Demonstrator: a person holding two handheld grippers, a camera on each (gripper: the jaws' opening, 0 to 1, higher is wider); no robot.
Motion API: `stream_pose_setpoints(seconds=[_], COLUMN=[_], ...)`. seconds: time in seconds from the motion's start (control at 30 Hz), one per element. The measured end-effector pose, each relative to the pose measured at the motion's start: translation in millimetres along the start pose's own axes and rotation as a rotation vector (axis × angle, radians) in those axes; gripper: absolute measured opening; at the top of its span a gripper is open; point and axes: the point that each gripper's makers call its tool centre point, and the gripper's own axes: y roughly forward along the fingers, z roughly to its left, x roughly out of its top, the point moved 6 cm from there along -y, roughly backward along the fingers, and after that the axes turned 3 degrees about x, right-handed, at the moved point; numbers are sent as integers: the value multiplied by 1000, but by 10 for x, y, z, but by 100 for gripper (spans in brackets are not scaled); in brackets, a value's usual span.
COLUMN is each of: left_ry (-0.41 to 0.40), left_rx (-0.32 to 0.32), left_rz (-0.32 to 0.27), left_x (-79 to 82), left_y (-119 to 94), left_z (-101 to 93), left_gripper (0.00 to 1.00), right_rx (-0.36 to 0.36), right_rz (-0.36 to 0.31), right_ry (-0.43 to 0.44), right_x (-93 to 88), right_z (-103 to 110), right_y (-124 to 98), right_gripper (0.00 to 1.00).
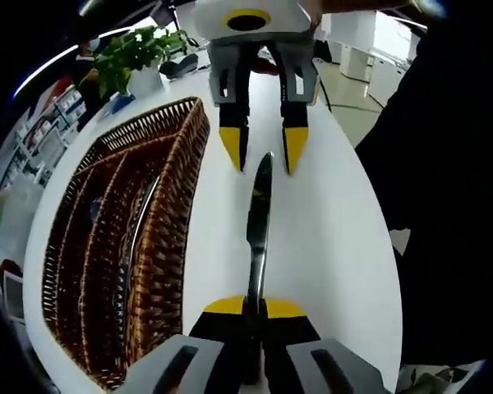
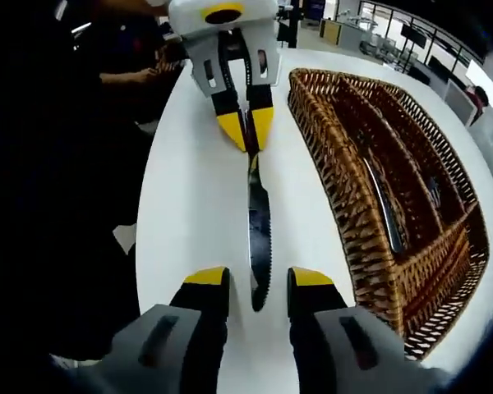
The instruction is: Arrange the knives, forks, and spoons in their matching storage slots by inserting each utensil handle-first until every utensil is classified and aligned in the correct compartment
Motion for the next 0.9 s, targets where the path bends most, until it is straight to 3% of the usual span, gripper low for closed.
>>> stream_pose_setpoints(seconds=[0.07, 0.17, 0.3, 0.37, 0.47, 0.5, 0.53, 0.57, 0.63, 0.7, 0.77, 0.9], left_ry=[7, 6, -30, -60, -94, -99, -105, -105, -92, -67, -64, -58], left_rx=[1, -6, -20, -8, -16, -18, -20, -18, -19, -24, -19, -18], left_rz=[-5, -11, 19, 18, 14, 10, 0, -5, -24, -29, -27, -34], left_x=[3, 6, -30, -57, -80, -80, -73, -69, -50, -35, -26, -22], left_y=[5, 6, 2, -2, -4, -1, 6, 9, 24, 31, 40, 28], left_z=[-5, -11, 2, 29, 30, 27, 21, 18, 10, -12, -18, -33], left_gripper=[4, 5, 9, 20, 20, 20, 19, 19, 17, 13, 9, 6], right_rx=[-25, -22, -7, -5, -7, -1, 43, -5, 12, 31, -50, -50], right_rz=[19, 24, 53, 66, 75, 79, 56, 76, 83, 83, 85, 31], right_ry=[-19, -33, -59, -64, -68, -64, -76, -55, -60, 9, -87, -32], right_x=[15, 47, 51, 57, 42, 37, 71, 40, 23, -7, -13, 51], right_z=[-19, -57, -64, -61, -68, -62, -8, -60, -64, -65, -186, -238], right_y=[11, 6, 11, 1, -2, -12, -51, -59, -82, -61, -70, -113], right_gripper=[15, 9, 8, 7, 6, 0, 0, 0, 0, 0, 0, 21])
